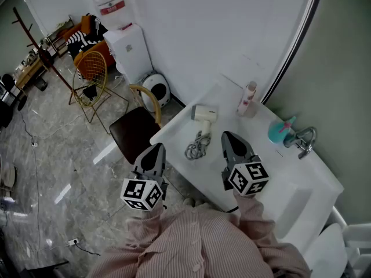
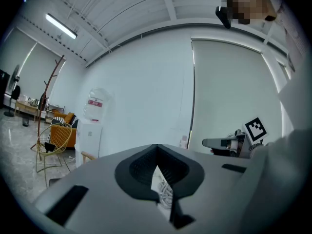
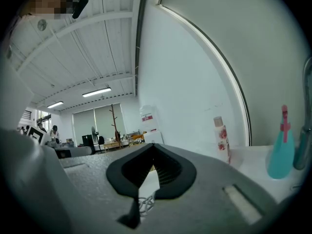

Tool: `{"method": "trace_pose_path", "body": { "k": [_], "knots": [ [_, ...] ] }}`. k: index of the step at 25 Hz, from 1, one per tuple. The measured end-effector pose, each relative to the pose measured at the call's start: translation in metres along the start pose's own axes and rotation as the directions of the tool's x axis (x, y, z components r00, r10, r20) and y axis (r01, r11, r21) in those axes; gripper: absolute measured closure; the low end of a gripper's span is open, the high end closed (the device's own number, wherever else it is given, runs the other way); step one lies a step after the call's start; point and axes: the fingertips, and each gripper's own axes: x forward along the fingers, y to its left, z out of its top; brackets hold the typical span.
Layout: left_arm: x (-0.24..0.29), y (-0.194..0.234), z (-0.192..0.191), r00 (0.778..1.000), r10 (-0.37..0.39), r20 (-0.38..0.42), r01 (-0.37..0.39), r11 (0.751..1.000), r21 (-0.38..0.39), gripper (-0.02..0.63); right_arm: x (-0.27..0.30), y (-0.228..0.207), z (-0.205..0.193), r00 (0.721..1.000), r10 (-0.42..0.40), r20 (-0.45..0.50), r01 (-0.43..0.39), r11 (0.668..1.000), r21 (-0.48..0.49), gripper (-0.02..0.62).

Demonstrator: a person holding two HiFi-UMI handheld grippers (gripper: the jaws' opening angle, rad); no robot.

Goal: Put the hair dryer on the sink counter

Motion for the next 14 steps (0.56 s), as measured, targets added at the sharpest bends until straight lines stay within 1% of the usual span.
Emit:
{"method": "trace_pose_path", "body": {
  "k": [3, 14],
  "knots": [
    [0.001, 0.001, -0.004, 1.0, 0.004, -0.013, -0.004, 1.0, 0.011, 0.609, 0.0, -0.001, -0.001, 1.0, -0.001, -0.001, 0.001, 1.0, -0.002, 0.591],
    [0.001, 0.011, -0.011, 1.0, 0.017, -0.02, -0.017, 1.0, -0.005, 0.607, 0.001, -0.006, -0.01, 1.0, -0.023, 0.001, 0.023, 1.0, 0.013, 0.591]
  ]
}}
